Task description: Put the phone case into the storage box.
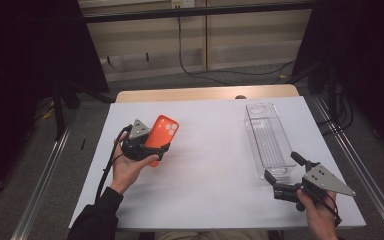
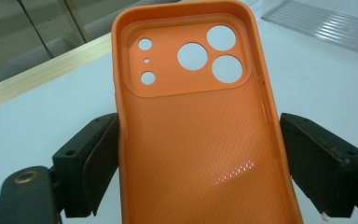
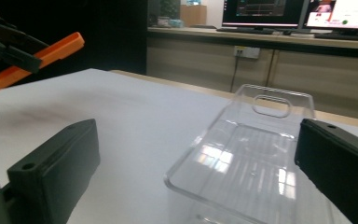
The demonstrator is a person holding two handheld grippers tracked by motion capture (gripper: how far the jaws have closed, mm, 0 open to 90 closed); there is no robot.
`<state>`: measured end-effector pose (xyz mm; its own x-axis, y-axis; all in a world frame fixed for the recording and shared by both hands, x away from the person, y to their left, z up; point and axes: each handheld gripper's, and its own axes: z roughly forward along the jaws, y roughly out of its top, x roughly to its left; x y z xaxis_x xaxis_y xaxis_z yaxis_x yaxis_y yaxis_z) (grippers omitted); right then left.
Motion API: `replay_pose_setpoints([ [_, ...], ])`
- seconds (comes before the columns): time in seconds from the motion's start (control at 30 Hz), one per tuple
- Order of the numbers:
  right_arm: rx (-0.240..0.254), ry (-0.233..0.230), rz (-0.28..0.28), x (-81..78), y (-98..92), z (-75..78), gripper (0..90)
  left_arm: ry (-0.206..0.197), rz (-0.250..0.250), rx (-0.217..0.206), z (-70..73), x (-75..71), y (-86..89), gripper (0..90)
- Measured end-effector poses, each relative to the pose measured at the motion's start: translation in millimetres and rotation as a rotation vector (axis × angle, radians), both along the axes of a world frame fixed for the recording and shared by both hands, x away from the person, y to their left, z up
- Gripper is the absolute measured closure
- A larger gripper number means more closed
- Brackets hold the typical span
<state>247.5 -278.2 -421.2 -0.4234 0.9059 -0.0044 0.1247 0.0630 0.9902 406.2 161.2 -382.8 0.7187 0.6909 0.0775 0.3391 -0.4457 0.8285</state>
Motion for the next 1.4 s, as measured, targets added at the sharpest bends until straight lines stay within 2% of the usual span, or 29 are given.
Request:
replay_pose_setpoints([
  [0.33,-0.001,0.029,0.064,8.9,17.1,3.7,0.0,-0.006,-0.044,-0.011,1.5,-13.5,-9.6,15.0],
  [0.5,-0.012,0.035,0.056,12.2,28.5,7.4,0.2,-0.01,-0.059,-0.014,4.2,-17.0,-13.3,15.0],
  [0.53,-0.015,0.041,0.05,13.2,30.9,7.9,0.6,-0.023,-0.058,-0.011,4.7,-18.7,-15.0,15.0],
  [0.6,-0.023,0.043,0.037,16.2,37.1,8.7,2.1,-0.018,-0.073,-0.011,5.2,-20.4,-17.4,15.0],
  [0.8,-0.052,0.062,0.04,23.8,52.5,12.3,6.7,-0.008,-0.1,0.008,2.5,-24.6,-26.8,15.0],
  [1.07,-0.042,0.028,0.074,34.2,64.3,23.2,5.0,0.0,-0.139,0.024,-2.5,-31.8,-40.9,15.0],
  [1.17,-0.042,0.036,0.078,37.3,67.3,23.2,5.0,0.007,-0.157,0.045,-5.5,-33.0,-46.0,15.0],
  [1.4,-0.053,0.049,0.105,43.2,78.5,20.2,5.5,0.005,-0.182,0.058,-7.2,-36.6,-55.8,15.0],
])
